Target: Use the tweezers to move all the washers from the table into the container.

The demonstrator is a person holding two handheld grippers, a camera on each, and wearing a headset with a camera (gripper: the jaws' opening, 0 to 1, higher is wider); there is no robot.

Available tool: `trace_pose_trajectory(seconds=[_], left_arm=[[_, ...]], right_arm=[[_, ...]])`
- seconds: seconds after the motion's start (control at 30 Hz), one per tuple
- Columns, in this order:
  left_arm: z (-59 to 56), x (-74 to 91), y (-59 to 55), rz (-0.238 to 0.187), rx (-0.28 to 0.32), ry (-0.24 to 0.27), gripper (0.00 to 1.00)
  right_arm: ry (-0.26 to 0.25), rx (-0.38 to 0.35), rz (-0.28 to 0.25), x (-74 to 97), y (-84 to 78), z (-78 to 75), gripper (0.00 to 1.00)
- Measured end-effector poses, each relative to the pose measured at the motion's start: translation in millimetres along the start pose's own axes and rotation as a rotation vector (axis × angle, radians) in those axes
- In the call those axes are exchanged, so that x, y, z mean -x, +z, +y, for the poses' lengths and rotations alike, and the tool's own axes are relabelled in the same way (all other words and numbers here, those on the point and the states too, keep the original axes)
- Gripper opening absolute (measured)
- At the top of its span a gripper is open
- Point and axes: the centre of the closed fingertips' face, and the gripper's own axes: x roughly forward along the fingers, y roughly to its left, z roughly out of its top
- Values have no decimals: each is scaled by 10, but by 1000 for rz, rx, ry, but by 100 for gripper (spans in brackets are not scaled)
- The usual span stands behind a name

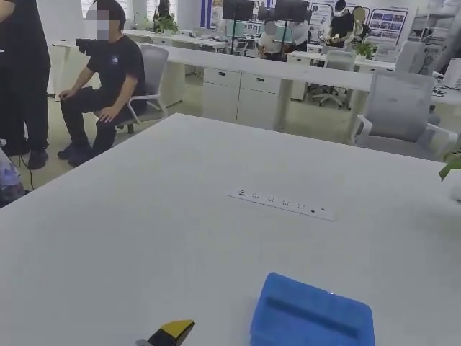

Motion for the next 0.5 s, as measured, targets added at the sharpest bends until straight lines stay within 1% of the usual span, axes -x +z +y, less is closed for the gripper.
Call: trace_pose_trajectory(seconds=[0.1,0.17,0.27,0.5], left_arm=[[2,1,1,-1,-1,1,81],[1,3,-3,1,-2,1,80],[-2,3,-3,2,-4,1,80],[-4,1,-3,1,-2,-1,80]], right_arm=[[3,51,11,3,-7,34,3],[0,67,11,6,-3,42,4],[-3,48,1,8,9,14,4],[-1,59,12,-2,-21,15,4]])
